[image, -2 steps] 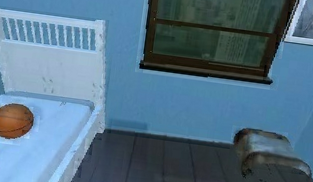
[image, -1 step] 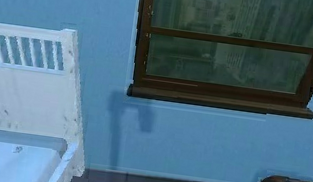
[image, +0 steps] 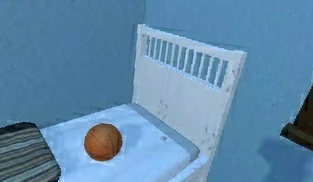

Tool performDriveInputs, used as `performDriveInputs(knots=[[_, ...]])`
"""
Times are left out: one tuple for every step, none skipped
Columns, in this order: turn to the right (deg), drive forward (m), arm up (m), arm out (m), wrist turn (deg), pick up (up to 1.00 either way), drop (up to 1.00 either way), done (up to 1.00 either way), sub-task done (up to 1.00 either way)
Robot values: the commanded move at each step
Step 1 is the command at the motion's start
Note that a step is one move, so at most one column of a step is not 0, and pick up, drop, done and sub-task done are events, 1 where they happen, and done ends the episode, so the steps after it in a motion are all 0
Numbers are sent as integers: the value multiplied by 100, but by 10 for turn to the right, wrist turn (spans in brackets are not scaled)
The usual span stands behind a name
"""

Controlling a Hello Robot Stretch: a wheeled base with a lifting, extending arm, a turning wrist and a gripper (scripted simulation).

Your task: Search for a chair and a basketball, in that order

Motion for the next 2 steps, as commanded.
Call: performDriveInputs(knots=[[-150, 0, 0, 0, 0, 0, 0, 0, 0], [0, 0, 0, 0, 0, 0, 0, 100, 0]])
